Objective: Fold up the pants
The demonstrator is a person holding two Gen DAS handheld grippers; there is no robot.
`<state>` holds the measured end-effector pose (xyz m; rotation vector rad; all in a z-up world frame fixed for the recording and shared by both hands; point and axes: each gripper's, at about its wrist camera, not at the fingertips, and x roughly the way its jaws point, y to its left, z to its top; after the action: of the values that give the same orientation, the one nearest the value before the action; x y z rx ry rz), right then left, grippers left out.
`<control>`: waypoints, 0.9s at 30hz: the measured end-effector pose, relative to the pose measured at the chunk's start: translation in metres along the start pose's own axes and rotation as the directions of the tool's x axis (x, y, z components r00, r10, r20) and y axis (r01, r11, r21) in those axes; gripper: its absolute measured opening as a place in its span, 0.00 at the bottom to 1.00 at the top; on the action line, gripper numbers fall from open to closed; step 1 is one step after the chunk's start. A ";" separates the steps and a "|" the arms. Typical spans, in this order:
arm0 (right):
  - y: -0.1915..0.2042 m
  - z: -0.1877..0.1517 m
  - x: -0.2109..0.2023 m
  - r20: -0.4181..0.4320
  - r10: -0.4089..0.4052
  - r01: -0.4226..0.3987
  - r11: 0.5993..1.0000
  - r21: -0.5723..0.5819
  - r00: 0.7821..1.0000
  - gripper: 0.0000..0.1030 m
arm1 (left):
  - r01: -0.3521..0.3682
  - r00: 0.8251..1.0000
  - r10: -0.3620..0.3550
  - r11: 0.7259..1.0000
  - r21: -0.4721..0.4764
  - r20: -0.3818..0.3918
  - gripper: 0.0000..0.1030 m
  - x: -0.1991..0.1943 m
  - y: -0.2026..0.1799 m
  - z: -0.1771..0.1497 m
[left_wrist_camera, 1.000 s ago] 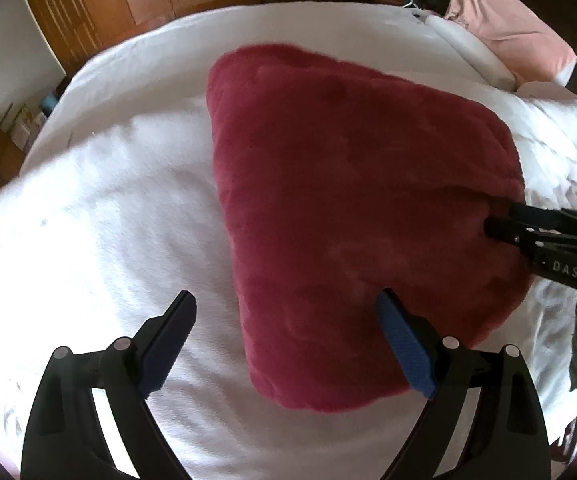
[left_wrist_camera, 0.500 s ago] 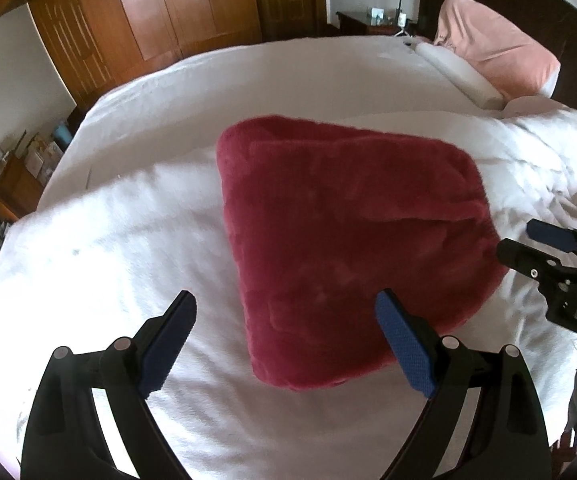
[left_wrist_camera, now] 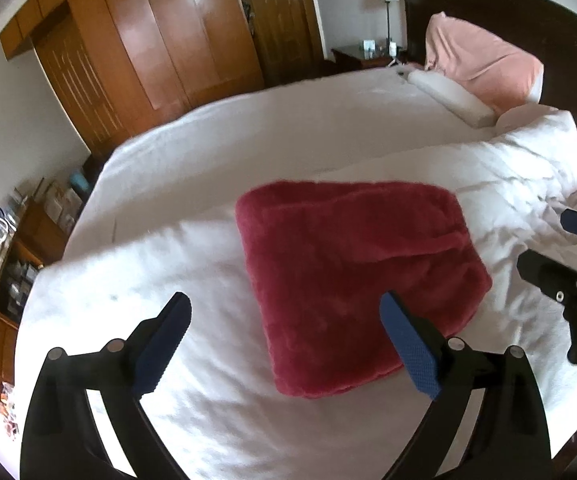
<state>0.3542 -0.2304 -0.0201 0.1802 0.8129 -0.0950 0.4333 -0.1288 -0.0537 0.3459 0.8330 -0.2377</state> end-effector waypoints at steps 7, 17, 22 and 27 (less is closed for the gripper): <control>0.012 0.002 -0.029 0.050 -0.034 0.035 0.999 -0.016 0.998 0.97 | -0.032 0.997 0.035 0.999 -0.040 0.075 0.95 -0.026 0.007 0.010; 0.033 -0.003 -0.057 0.078 -0.059 0.062 0.997 -0.037 0.995 0.97 | -0.063 0.985 0.067 0.998 -0.028 0.159 0.95 -0.065 0.012 0.010; 0.045 -0.006 -0.069 0.096 -0.070 0.076 0.995 -0.060 0.993 0.97 | -0.007 0.987 0.016 0.998 -0.058 0.160 0.95 -0.081 0.026 0.006; 0.057 -0.012 -0.078 0.110 -0.077 0.086 0.993 -0.084 0.991 0.97 | 0.001 0.990 0.010 0.997 -0.082 0.139 0.95 -0.089 0.038 -0.001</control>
<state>0.3008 -0.1705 0.0361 0.0573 0.7166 -0.1439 0.3879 -0.0876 0.0206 0.2516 0.7020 -0.2205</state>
